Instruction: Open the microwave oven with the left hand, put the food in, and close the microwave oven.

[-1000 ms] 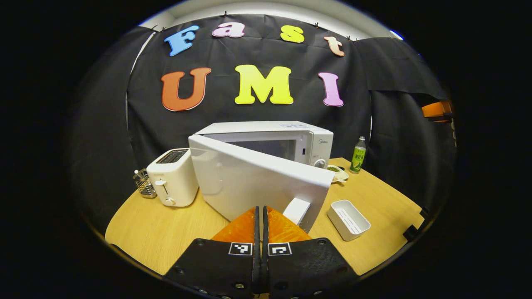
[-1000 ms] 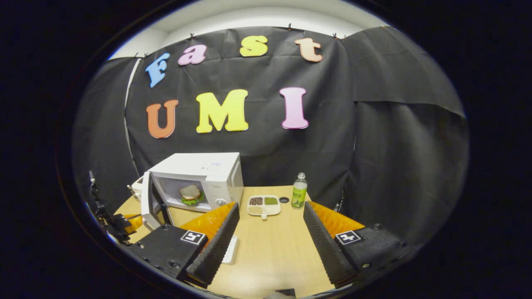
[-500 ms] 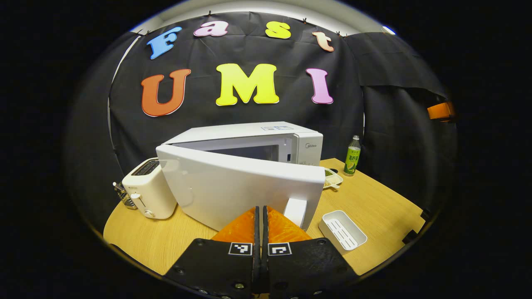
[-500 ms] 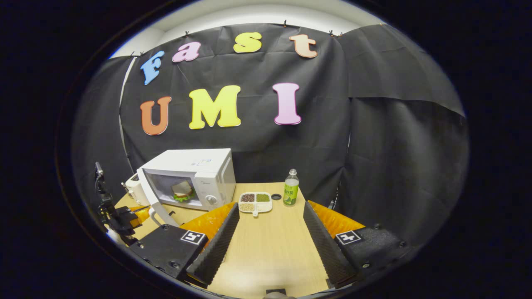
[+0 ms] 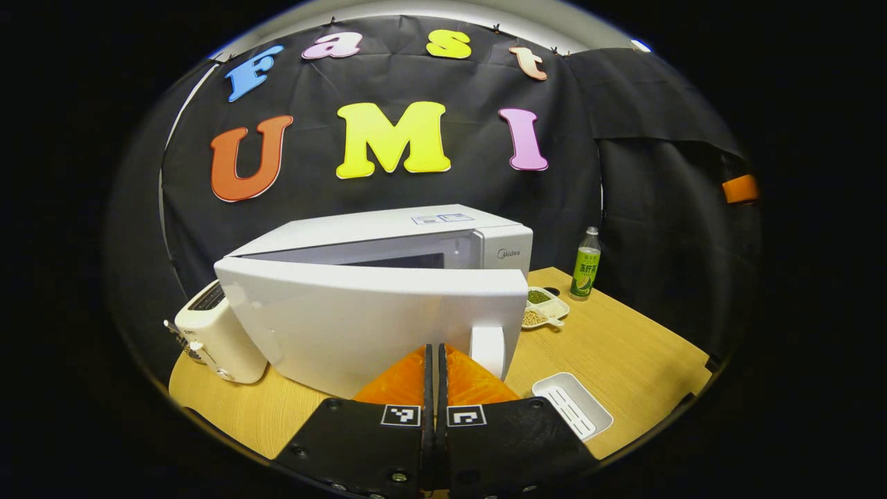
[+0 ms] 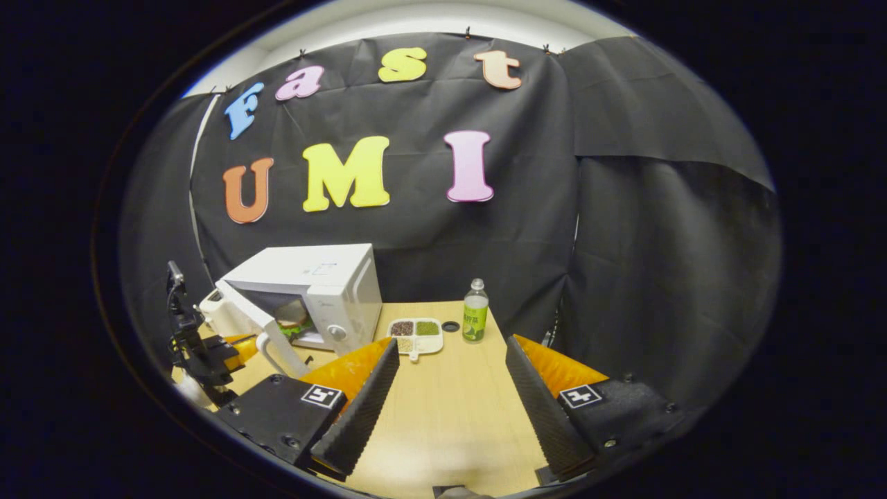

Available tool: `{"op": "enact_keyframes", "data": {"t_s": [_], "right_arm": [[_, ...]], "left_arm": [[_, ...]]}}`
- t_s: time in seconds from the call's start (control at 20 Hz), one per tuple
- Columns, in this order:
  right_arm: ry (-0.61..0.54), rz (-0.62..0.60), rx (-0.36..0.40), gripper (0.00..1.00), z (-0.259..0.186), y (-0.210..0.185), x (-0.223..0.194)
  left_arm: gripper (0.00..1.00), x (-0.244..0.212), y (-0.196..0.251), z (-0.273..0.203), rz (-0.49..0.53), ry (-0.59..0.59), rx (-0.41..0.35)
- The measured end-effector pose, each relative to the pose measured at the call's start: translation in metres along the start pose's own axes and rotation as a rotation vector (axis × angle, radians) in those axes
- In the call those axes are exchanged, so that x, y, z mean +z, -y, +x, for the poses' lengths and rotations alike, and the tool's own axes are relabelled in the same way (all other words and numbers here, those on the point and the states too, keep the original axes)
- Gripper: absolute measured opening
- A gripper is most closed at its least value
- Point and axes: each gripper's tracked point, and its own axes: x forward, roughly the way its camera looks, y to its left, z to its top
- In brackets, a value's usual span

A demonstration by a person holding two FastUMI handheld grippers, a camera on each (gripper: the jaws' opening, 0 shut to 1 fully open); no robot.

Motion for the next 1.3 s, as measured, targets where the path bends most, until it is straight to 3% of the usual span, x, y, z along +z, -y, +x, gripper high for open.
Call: {"op": "enact_keyframes", "data": {"t_s": [0.85,1.3], "right_arm": [[-0.044,-0.005,-0.003,0.99,0.048,0.001,0.003],[-0.045,-0.003,0.015,0.99,0.064,-0.005,0.002]], "left_arm": [[0.0,0.024,0.004,0.094,0.006,0.007,0.005],[0.0,0.026,0.001,0.102,0.018,0.016,0.031]]}}
